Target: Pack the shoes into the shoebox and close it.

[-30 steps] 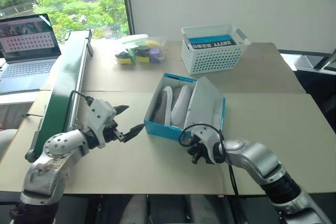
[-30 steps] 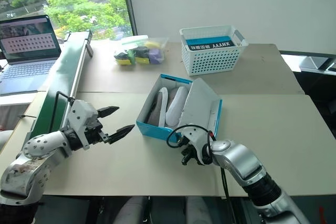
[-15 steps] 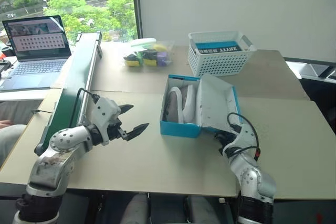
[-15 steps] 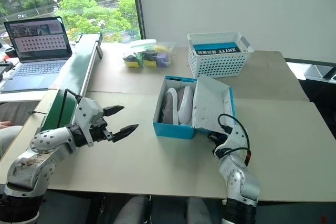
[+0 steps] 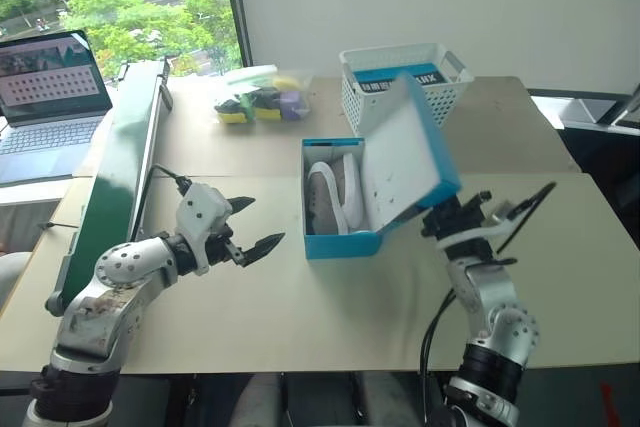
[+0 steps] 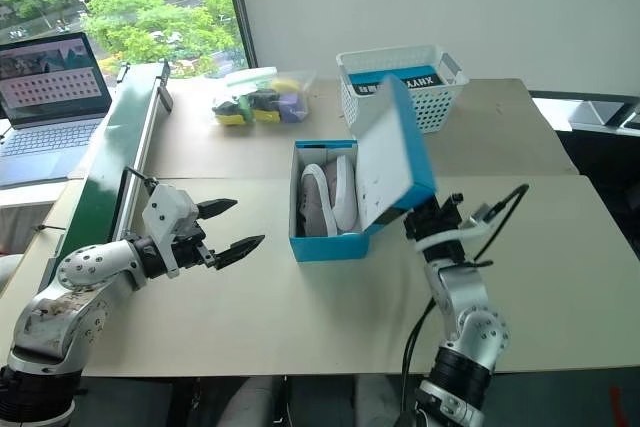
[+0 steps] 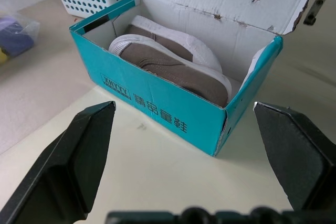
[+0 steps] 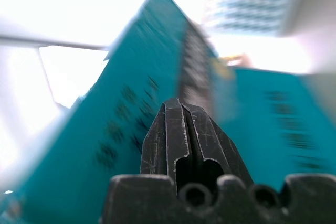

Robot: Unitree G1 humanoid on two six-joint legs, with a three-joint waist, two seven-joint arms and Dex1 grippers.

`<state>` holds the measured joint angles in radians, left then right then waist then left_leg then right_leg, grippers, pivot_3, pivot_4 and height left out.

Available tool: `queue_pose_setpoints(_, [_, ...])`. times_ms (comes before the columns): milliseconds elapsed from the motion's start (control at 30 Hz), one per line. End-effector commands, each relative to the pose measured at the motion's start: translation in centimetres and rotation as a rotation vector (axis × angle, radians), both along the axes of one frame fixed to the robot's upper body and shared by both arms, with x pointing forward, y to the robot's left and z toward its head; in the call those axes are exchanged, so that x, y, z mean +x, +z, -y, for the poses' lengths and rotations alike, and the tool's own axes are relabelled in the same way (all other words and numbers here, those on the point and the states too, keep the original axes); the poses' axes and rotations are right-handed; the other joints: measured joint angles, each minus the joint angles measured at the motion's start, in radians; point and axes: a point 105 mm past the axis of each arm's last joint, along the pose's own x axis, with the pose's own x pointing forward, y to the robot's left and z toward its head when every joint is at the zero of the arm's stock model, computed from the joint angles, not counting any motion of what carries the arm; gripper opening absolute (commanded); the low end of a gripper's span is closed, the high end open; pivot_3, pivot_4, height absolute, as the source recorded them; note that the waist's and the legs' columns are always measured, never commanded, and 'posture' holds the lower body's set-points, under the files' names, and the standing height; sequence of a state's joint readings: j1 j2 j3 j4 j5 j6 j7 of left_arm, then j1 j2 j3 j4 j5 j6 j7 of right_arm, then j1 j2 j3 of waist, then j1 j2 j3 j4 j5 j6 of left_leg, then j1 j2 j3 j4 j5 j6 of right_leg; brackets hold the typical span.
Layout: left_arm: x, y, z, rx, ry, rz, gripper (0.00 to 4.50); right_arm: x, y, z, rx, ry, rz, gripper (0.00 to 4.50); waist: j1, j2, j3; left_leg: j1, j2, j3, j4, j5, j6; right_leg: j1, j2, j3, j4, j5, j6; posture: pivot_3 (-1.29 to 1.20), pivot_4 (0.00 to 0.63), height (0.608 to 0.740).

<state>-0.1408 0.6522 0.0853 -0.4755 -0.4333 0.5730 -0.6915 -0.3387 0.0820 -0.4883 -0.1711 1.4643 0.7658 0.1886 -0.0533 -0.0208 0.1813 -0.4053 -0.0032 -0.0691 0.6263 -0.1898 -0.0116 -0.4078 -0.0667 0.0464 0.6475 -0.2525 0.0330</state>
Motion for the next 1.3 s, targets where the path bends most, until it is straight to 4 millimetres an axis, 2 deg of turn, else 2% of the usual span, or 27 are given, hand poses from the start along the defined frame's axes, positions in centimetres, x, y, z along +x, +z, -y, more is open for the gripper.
queue_pose_setpoints(33, [-0.4, 1.0, 0.1, 0.008, 0.004, 0.051, 4.5, -3.5, 3.6, -6.3, -0.357, 0.294, 0.33, 0.13, 0.001, 0.0, 0.0, 0.0, 0.0, 0.0, 0.0, 0.0, 0.0, 0.0, 0.0, 0.0, 0.0, 0.0, 0.0, 0.0, 0.15, 0.737])
queue_pose_setpoints(67, [-0.4, 1.1, 0.0, 0.005, 0.01, 0.053, 4.5, -4.1, 2.8, -8.5, -0.568, 0.378, 0.385, 0.13, 0.001, 0.0, 0.0, 0.0, 0.0, 0.0, 0.0, 0.0, 0.0, 0.0, 0.0, 0.0, 0.0, 0.0, 0.0, 0.0, 0.15, 0.737])
queue_pose_setpoints(100, [-0.4, 1.1, 0.0, 0.002, 0.014, 0.054, 4.5, -4.5, 2.0, -9.6, -0.709, 0.427, 0.417, 0.13, 0.002, 0.0, 0.0, 0.0, 0.0, 0.0, 0.001, 0.0, 0.0, 0.0, 0.0, 0.0, -0.001, 0.0, 0.0, 0.0, 0.15, 0.737])
queue_pose_setpoints(133, [-0.4, 1.1, 0.0, 0.002, 0.016, 0.054, 4.5, -4.0, 0.8, -10.5, -0.882, 0.436, 0.432, 0.13, 0.003, 0.0, 0.0, 0.0, -0.001, 0.001, 0.001, 0.0, 0.0, 0.001, 0.0, -0.001, -0.001, 0.0, 0.001, 0.0, 0.15, 0.737])
queue_pose_setpoints(200, [-0.6, 1.0, -0.1, 0.004, 0.02, 0.052, 4.5, -0.7, 0.6, -11.4, -1.158, 0.294, 0.442, 0.13, 0.004, -0.001, 0.0, 0.001, 0.0, 0.001, 0.001, 0.0, 0.0, 0.001, 0.002, -0.001, -0.002, -0.002, 0.003, 0.0, 0.15, 0.737])
queue_pose_setpoints(267, [-0.7, 0.9, 0.0, 0.001, 0.025, 0.048, 4.5, 1.9, 1.4, -12.3, -1.419, 0.11, 0.546, 0.13, 0.005, -0.001, 0.0, 0.001, 0.002, 0.001, 0.002, 0.0, -0.001, -0.001, 0.005, 0.0, -0.002, -0.002, 0.003, 0.0, 0.15, 0.737])
queue_pose_setpoints(300, [-0.8, 0.8, 0.0, -0.001, 0.026, 0.047, 4.5, 3.3, 2.0, -12.5, -1.498, 0.018, 0.575, 0.13, 0.008, -0.001, 0.0, 0.0, 0.002, 0.001, 0.001, 0.001, -0.002, -0.002, 0.005, 0.0, -0.002, -0.002, 0.003, 0.0, 0.15, 0.737])
queue_pose_setpoints(367, [-0.9, 0.7, 0.2, -0.005, 0.029, 0.045, 4.5, 5.7, 2.8, -12.6, -1.579, -0.11, 0.577, 0.13, 0.011, -0.001, 0.0, -0.001, 0.002, 0.001, 0.001, 0.001, -0.002, -0.004, 0.006, 0.0, -0.001, -0.001, 0.001, 0.0, 0.15, 0.737])
queue_pose_setpoints(433, [-1.0, 0.7, 0.3, -0.009, 0.033, 0.044, 4.5, 7.5, 2.5, -12.7, -1.635, -0.162, 0.568, 0.13, 0.014, -0.002, 0.0, -0.003, 0.002, 0.001, 0.001, 0.001, -0.003, -0.005, 0.006, 0.0, -0.001, 0.003, -0.005, 0.0, 0.15, 0.737])
queue_pose_setpoints(500, [-1.1, 0.6, 0.4, -0.014, 0.039, 0.044, 4.5, 9.0, 0.1, -12.5, -1.733, -0.14, 0.531, 0.13, 0.015, -0.003, -0.001, -0.004, 0.002, 0.001, 0.001, 0.001, -0.003, -0.006, 0.005, 0.0, -0.001, 0.003, -0.005, 0.0, 0.15, 0.737])
queue_pose_setpoints(567, [-1.2, 0.6, 0.3, -0.016, 0.049, 0.044, 4.5, 9.6, -2.8, -12.4, -1.79, -0.049, 0.467, 0.13, 0.017, -0.005, -0.002, -0.007, 0.002, 0.001, 0.001, 0.0, -0.004, -0.008, 0.005, 0.0, -0.001, 0.003, -0.005, 0.0, 0.15, 0.737])
queue_pose_setpoints(733, [-1.4, 0.6, 0.0, -0.021, 0.079, 0.048, 4.5, 8.4, -10.3, -12.0, -1.836, 0.239, 0.294, 0.13, 0.009, -0.006, -0.004, -0.009, 0.002, 0.001, 0.002, 0.0, -0.004, -0.013, 0.005, 0.001, 0.002, 0.004, -0.006, 0.0, 0.15, 0.737])
queue_pose_setpoints(833, [-1.5, 0.5, 0.0, -0.028, 0.093, 0.048, 4.5, 8.3, -12.0, -11.6, -1.851, 0.277, 0.232, 0.13, 0.003, -0.006, -0.007, 0.001, 0.003, 0.002, 0.0, 0.0, -0.004, -0.003, 0.006, 0.001, 0.001, 0.005, -0.007, 0.0, 0.15, 0.737])
queue_pose_setpoints(967, [-1.5, 0.5, -0.2, -0.033, 0.11, 0.052, 4.5, 9.1, -11.0, -11.5, -1.839, 0.222, 0.239, 0.13, 0.004, -0.007, -0.008, 0.02, 0.004, 0.002, -0.002, -0.001, -0.005, 0.016, 0.007, 0.001, -0.001, 0.002, -0.006, 0.0, 0.15, 0.737])
queue_pose_setpoints(1033, [-1.2, 0.7, -0.6, -0.043, 0.136, 0.062, 4.5, 10.0, -8.8, -11.7, -1.777, 0.123, 0.268, 0.13, 0.004, -0.007, -0.008, 0.023, 0.004, 0.002, -0.002, -0.001, -0.006, 0.019, 0.007, 0.0, -0.002, -0.003, -0.001, 0.0, 0.15, 0.737])
queue_pose_setpoints(1100, [-0.7, 1.1, -1.4, -0.064, 0.194, 0.084, 4.5, 10.7, -4.9, -11.8, -1.522, 0.037, 0.251, 0.13, 0.005, -0.007, -0.008, 0.023, 0.004, 0.002, -0.001, -0.001, -0.006, 0.019, 0.007, 0.0, -0.001, -0.003, -0.001, 0.0, 0.15, 0.737])
queue_pose_setpoints(1133, [-0.6, 1.3, -1.8, -0.066, 0.215, 0.092, 4.5, 10.9, -3.6, -11.6, -1.437, 0.013, 0.245, 0.13, 0.005, -0.007, -0.008, 0.022, 0.004, 0.002, -0.001, -0.001, -0.006, 0.018, 0.007, 0.0, -0.001, -0.002, -0.002, 0.0, 0.15, 0.737])
queue_pose_setpoints(1233, [0.0, 1.7, -3.0, -0.072, 0.3, 0.128, 4.5, 11.7, -0.7, -9.4, -1.267, -0.084, 0.196, 0.13, 0.008, -0.006, -0.007, 0.015, 0.004, 0.001, -0.001, -0.001, -0.006, 0.011, 0.007, 0.0, 0.0, 0.001, -0.008, 0.0, 0.15, 0.737])
queue_pose_setpoints(1300, [0.4, 2.2, -4.1, -0.115, 0.385, 0.155, 4.5, 12.3, 1.0, -6.8, -1.188, -0.169, 0.143, 0.13, 0.012, -0.006, -0.007, 0.008, 0.004, 0.001, 0.0, -0.001, -0.006, 0.003, 0.007, 0.0, 0.001, 0.002, -0.008, 0.0, 0.15, 0.737])
